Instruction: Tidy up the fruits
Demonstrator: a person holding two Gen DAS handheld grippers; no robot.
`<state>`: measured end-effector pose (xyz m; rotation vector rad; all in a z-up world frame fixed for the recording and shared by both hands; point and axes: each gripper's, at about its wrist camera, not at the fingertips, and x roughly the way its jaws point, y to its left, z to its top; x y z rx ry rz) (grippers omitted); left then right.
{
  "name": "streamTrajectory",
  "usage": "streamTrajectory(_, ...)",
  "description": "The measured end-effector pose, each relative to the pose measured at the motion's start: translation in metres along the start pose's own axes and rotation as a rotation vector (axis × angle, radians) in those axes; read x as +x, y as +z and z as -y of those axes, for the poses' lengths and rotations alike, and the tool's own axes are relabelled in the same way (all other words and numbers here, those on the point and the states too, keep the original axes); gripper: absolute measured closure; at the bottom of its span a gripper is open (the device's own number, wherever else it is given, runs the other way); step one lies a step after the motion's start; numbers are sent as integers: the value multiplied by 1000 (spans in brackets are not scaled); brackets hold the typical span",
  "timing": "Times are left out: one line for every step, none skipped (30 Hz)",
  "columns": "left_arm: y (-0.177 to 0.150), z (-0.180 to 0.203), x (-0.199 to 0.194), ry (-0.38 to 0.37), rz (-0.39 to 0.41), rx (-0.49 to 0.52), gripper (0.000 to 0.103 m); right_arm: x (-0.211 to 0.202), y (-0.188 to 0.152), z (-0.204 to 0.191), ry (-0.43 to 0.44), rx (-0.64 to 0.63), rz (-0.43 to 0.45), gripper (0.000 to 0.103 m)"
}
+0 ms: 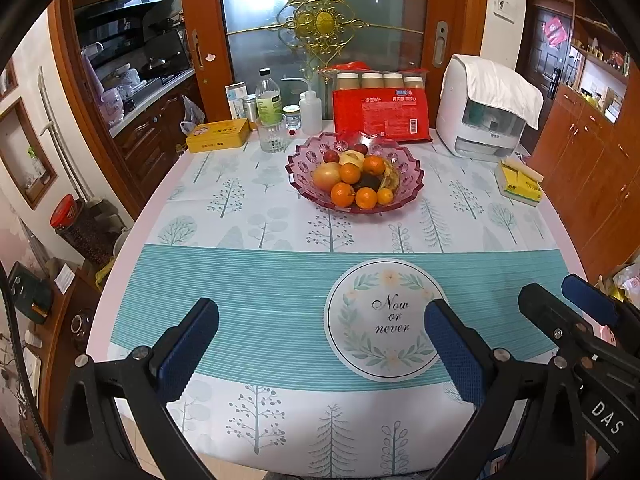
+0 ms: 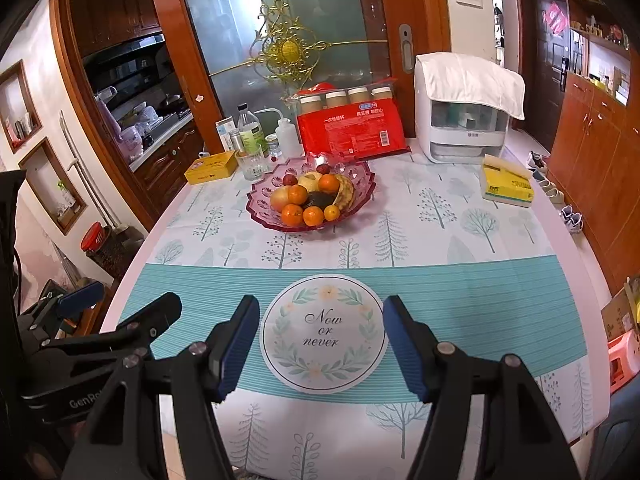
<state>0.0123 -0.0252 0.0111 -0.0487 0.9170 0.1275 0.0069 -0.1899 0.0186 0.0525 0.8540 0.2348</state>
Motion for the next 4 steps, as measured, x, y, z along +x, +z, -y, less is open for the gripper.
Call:
streamTrajectory(0, 0, 0, 1, 1, -2, 1, 0, -1, 1, -1, 2, 0, 38)
streamTrajectory(0, 0, 0, 1, 0, -2, 1, 0, -2, 2, -1, 4, -1, 38)
streamTrajectory(0, 1, 1, 0, -3, 1, 1, 0, -2, 4, -1, 7, -3, 38)
streamTrajectory(0, 1, 1, -1, -5, 3, 1, 1, -3, 6, -1, 10, -5, 38)
